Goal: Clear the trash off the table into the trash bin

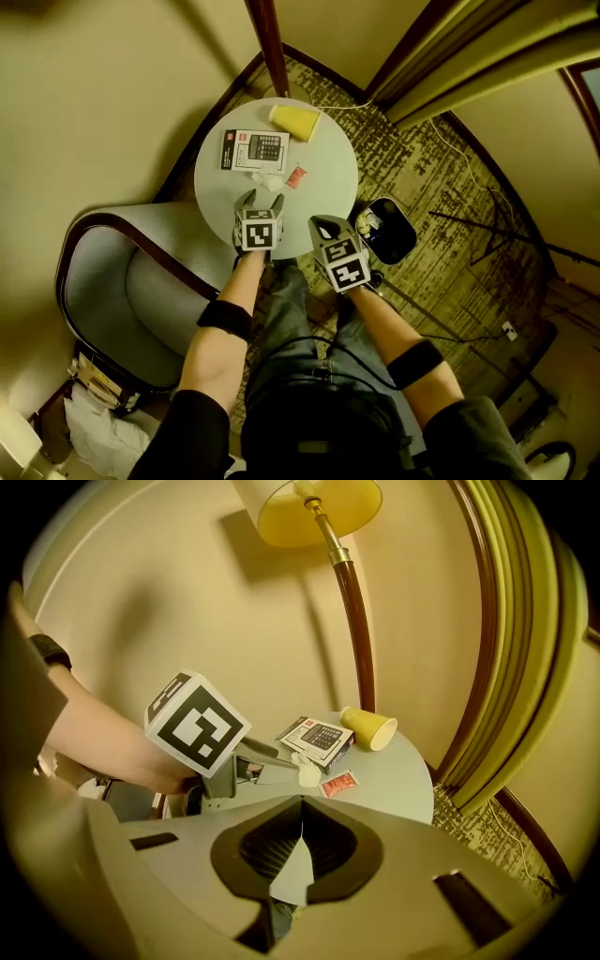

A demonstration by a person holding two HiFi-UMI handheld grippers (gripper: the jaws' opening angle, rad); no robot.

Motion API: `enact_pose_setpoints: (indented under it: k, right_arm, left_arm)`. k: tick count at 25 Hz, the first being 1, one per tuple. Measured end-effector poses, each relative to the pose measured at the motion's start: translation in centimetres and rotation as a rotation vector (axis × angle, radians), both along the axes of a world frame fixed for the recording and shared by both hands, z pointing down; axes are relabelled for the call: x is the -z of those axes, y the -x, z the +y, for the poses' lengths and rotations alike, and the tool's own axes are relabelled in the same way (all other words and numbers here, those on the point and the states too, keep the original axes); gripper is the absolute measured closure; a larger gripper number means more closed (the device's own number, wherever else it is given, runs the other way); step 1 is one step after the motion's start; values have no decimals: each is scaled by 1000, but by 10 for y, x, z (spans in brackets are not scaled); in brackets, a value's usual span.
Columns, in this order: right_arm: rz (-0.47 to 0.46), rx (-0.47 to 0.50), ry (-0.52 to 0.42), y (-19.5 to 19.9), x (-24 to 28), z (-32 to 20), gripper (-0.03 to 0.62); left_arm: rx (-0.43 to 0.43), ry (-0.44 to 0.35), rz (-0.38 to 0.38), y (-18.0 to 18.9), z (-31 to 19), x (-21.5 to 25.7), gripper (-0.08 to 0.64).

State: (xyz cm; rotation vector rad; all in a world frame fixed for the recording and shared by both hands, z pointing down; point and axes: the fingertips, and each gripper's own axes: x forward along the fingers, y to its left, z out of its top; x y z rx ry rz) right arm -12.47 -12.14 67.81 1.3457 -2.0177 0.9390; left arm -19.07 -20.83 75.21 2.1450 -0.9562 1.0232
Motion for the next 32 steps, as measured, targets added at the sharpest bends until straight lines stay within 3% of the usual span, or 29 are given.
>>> enact_pose_setpoints:
  k: [10, 19, 24, 32]
  right_arm:
    - [9, -60, 45, -25, -48, 10, 591]
    - [2, -112, 65, -37, -59, 19, 591]
    - [6, -125, 65, -43, -60, 20, 591]
    - [5, -125, 50, -43, -48, 18, 591]
  left_arm:
    - [-48, 31, -83, -12, -20, -62, 270]
    - [-59, 42, -145, -7, -25, -89, 283]
    - [-41, 32, -162, -2, -25, -86, 430]
    - [-33, 2, -163, 0, -25, -69, 491]
